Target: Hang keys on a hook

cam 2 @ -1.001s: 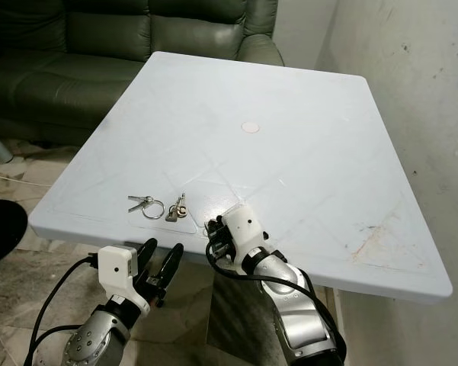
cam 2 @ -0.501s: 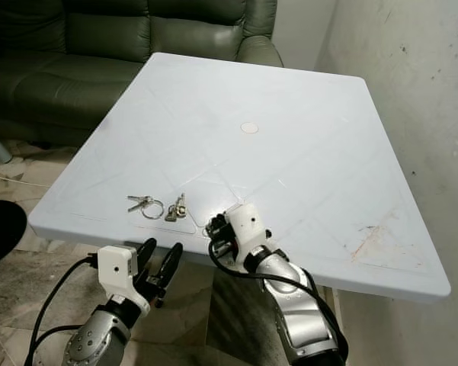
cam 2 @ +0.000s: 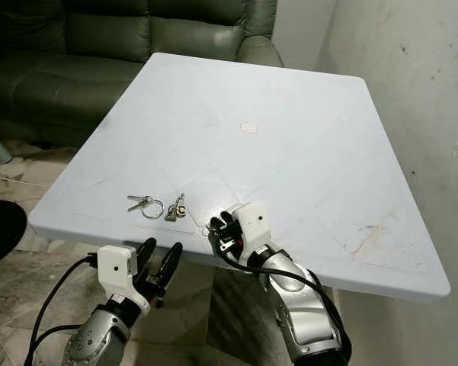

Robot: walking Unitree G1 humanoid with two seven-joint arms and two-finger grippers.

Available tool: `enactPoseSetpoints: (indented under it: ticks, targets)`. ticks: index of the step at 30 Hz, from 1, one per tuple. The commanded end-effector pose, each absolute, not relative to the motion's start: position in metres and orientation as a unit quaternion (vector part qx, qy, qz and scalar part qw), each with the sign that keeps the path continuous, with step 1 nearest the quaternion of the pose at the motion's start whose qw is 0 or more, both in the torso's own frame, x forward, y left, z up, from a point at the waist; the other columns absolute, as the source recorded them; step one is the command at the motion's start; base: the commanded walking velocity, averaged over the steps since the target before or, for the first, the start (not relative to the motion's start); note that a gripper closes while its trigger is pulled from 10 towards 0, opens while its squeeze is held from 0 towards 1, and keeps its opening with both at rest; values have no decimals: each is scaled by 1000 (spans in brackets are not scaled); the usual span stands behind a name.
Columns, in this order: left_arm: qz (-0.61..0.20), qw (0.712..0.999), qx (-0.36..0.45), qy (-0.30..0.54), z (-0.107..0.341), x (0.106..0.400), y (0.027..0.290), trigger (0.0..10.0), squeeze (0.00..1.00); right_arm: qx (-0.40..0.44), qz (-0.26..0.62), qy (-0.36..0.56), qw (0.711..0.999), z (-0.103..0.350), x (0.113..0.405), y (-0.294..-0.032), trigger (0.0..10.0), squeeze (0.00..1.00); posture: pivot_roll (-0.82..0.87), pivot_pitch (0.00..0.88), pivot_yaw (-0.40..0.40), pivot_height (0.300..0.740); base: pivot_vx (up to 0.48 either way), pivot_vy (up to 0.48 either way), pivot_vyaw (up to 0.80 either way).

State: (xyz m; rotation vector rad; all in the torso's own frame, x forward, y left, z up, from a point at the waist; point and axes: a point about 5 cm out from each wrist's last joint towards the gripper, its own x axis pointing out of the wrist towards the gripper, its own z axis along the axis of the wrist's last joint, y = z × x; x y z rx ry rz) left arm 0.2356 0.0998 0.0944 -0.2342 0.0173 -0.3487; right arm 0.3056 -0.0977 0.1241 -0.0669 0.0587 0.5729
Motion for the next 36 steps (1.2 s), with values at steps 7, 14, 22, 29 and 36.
enactPoseSetpoints:
  ticks: [7, 14, 22, 29, 36]
  targets:
    - [-165, 979, -121, 19, 91, 236, 101, 10000, 0, -14, 326, 30, 945, 126, 302, -97, 10000, 1000, 85, 174, -80, 740, 0, 0, 0]
    - [-163, 979, -124, 19, 91, 236, 101, 10000, 0, -19, 334, 33, 942, 125, 302, -97, 10000, 0, 84, 175, -80, 740, 0, 0, 0]
    - [-162, 978, -126, 19, 92, 237, 100, 10000, 0, -10, 330, 22, 944, 126, 300, -101, 0, 0, 84, 174, -81, 740, 0, 0, 0]
    - [-161, 979, -127, 19, 92, 237, 101, 10000, 0, -19, 345, 30, 938, 124, 298, -98, 9176, 0, 84, 175, -80, 740, 0, 0, 0]
    - [-160, 979, -129, 18, 93, 237, 101, 10000, 0, -32, 353, 37, 934, 120, 297, -98, 10000, 0, 84, 178, -83, 740, 0, 0, 0]
